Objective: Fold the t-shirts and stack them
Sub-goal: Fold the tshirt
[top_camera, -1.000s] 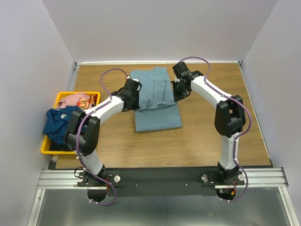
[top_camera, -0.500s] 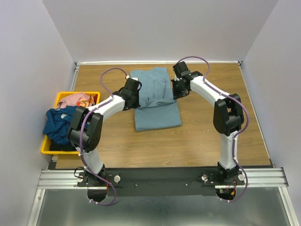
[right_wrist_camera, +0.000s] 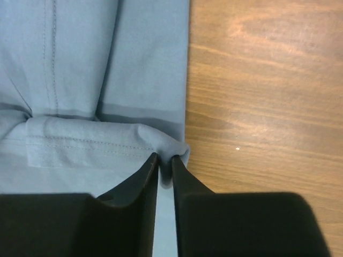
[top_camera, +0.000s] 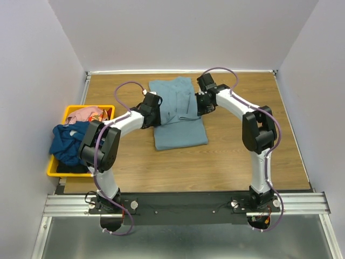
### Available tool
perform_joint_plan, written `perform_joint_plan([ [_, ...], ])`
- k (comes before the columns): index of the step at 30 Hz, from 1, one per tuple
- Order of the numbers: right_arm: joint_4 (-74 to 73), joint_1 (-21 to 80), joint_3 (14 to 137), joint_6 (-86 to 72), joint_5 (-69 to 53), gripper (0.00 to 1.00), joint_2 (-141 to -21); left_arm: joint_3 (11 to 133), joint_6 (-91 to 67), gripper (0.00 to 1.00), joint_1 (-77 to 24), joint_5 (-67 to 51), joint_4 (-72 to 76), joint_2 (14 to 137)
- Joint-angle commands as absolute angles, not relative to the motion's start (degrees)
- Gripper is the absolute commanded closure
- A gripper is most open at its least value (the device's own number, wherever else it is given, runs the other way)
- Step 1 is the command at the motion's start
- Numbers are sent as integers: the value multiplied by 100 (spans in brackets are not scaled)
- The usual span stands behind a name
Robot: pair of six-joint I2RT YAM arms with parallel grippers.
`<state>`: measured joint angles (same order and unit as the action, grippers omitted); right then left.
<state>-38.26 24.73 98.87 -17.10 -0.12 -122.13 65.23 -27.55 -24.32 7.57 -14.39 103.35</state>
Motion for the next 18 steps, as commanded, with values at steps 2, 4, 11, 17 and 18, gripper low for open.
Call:
perform_joint_plan([
  [2, -3683, 2435, 9747, -1775, -167, 69, -11901, 6407, -2944, 38, -2461, 1221, -1467, 9898],
  [4, -3656, 2478, 9616, -1819, -62, 65, -11585, 6390, -3049, 35, -2584, 1476, -1617, 9572],
  [11, -2929, 3040, 8615, -2012, 62, 69, -10741, 6117, -3471, 51, -3321, 1548, -1828, 8710],
  [17, -2225, 3568, 7990, -2390, -351, 74, -10757, 5828, -3630, 68, -3682, 740, -1767, 9096],
  [18, -2058, 3621, 7937, -2425, -395, 75, -10880, 5801, -3630, 71, -3691, 634, -1706, 9245],
])
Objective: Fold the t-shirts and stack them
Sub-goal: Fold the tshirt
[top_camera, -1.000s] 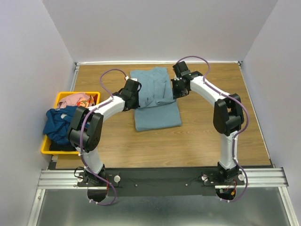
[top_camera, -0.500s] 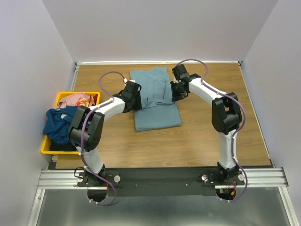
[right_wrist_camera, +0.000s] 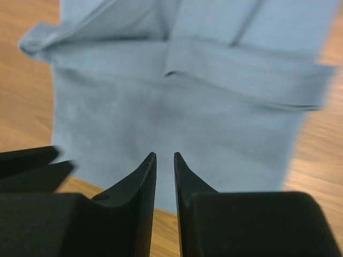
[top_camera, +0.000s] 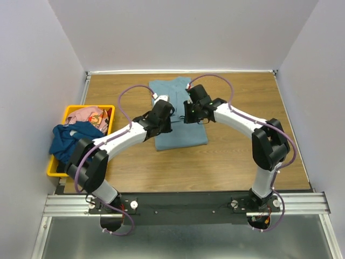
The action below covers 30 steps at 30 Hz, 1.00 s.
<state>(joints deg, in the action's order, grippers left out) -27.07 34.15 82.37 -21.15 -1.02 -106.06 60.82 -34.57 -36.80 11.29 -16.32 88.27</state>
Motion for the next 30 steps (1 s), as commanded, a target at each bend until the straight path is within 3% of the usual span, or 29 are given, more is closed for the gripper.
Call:
perform_joint_plan([
  [1, -1996, 3630, 7928, -2452, -378, 75, -10942, 5783, -3612, 71, -3683, 520, -1705, 9324],
  [9, -1626, 3639, 8331, -2479, -265, 75, -11733, 5757, -3454, 74, -3683, 26, -1714, 9861],
  [15, -1635, 3560, 9508, -2048, 316, 75, -12471, 5590, -3437, 75, -3691, -141, -1731, 9782],
  [22, -1714, 2990, 10933, -2003, 107, 74, -13096, 5441, -3428, 75, -3630, -62, -1592, 9379],
  [28, -1417, 2401, 9908, -2381, -1691, 70, -12130, 4651, -3673, 74, -2754, -605, -51, 8089],
  [30, -917, 2242, 8959, -2714, -2317, 68, -11673, 4255, -3814, 73, -2497, -931, 577, 7885],
])
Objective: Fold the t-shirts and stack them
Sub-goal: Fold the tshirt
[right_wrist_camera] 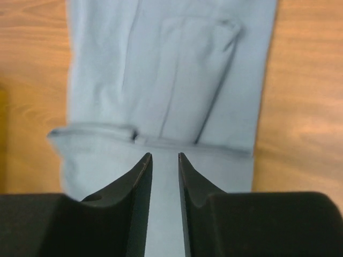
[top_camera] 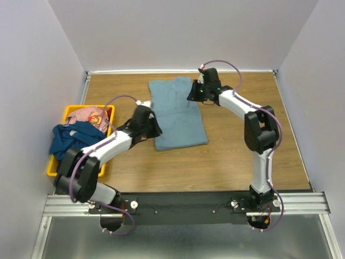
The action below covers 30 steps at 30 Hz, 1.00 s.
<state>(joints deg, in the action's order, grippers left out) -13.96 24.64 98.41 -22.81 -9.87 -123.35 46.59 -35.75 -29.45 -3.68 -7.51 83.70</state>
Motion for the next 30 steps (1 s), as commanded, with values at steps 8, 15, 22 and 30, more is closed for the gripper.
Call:
perform_joint_plan([
  [8, 1597, 1802, 7735, -4031, -4358, 60, -11908, 4939, -3990, 74, -1873, -1766, 1766, 9253],
  [15, 2742, 1363, 7673, -4728, -4658, 60, -13111, 5677, -4192, 77, -1346, -2030, 2012, 10809],
  [22, 2848, 844, 7708, -4878, -4702, 60, -13527, 6029, -4228, 77, -1046, -2092, 2021, 11320],
  [30, 2918, 861, 6604, -5001, -4939, 48, -11965, 5531, -4227, 66, -1028, -2223, 2021, 10208],
])
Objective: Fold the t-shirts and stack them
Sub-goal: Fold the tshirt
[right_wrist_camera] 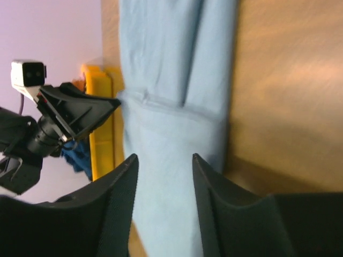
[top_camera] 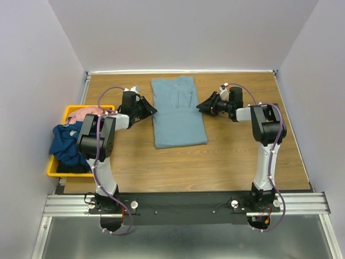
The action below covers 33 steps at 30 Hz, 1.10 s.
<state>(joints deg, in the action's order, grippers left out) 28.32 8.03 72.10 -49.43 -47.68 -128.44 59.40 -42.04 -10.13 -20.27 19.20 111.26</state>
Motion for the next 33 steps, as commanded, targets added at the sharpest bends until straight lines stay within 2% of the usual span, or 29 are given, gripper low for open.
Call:
perform_joint_plan([
  [1, 2918, 914, 6435, -5018, -4957, 46, -11753, 5389, -4236, 64, -1063, -2224, 2004, 10013],
  [8, 3356, 1406, 4704, -5439, -5203, 40, -10582, 3991, -4622, 62, -1915, -2250, 1767, 8640],
  [12, 3885, 1406, 3859, -5546, -5282, 40, -10757, 3316, -4965, 62, -2460, -2118, 1740, 8613],
  [18, 3964, 1126, 3139, -5466, -5036, 40, -11363, 2611, -5528, 64, -2321, -2171, 2109, 8623],
  [27, 3648, 1010, 3164, -5519, -4983, 40, -10601, 2645, -5459, 65, -2215, -1680, 1479, 8096],
  [33, 3428, 1897, 3761, -5677, -4852, 37, -9906, 2943, -5028, 64, -2197, -776, 748, 6805],
])
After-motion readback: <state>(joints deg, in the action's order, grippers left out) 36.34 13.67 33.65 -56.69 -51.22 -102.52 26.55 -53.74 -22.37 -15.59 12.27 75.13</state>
